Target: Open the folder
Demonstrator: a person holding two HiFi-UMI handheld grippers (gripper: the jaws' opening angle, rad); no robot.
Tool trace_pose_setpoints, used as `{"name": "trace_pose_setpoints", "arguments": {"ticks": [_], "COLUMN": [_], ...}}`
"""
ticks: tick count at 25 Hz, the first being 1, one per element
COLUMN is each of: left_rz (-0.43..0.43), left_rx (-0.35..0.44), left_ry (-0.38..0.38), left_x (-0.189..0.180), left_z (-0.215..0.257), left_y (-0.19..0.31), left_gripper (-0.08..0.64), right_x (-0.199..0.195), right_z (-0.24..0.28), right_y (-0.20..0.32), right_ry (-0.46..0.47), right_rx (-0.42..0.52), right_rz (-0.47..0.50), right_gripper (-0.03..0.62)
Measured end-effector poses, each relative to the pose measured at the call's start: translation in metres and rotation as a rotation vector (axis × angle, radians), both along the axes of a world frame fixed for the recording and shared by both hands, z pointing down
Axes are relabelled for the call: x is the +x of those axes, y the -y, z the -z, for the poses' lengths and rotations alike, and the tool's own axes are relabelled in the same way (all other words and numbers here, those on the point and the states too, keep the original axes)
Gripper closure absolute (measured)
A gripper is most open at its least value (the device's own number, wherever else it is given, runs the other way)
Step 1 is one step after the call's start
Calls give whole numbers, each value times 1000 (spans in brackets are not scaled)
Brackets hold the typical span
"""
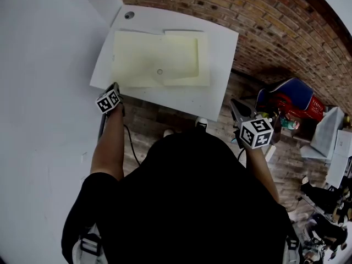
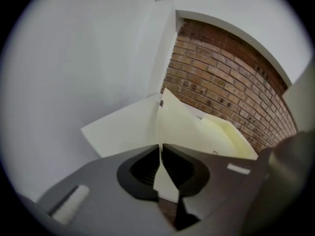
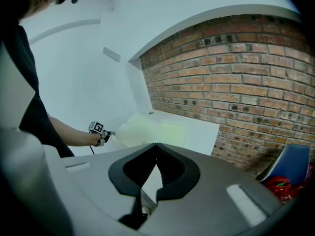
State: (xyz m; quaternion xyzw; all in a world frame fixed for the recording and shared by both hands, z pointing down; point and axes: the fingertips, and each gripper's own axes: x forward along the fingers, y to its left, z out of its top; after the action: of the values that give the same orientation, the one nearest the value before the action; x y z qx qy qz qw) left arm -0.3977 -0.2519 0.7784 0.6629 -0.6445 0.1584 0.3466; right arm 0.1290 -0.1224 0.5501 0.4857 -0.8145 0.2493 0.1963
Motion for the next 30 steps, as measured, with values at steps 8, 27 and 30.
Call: {"name": "trace_pose_setpoints", "arguments": {"ticks": [8, 27, 30], "left_rz": [4, 6, 5], "left_rx": [-48, -146, -157], "left_ry": [-3, -9, -9], "left_x": [-5, -7, -8], "left_z": [-20, -50, -52], "left_y": [-6, -19, -20], "left_gripper": [538, 526, 518], "right_x": [-6, -5, -5], "right_z": [-2, -7, -7], "right_y": [0, -9, -10], "right_ry": [-4, -12, -9], "right_rx": [-7, -25, -27], "right_rz": [8, 5, 3], "right_gripper": [591, 591, 591]}}
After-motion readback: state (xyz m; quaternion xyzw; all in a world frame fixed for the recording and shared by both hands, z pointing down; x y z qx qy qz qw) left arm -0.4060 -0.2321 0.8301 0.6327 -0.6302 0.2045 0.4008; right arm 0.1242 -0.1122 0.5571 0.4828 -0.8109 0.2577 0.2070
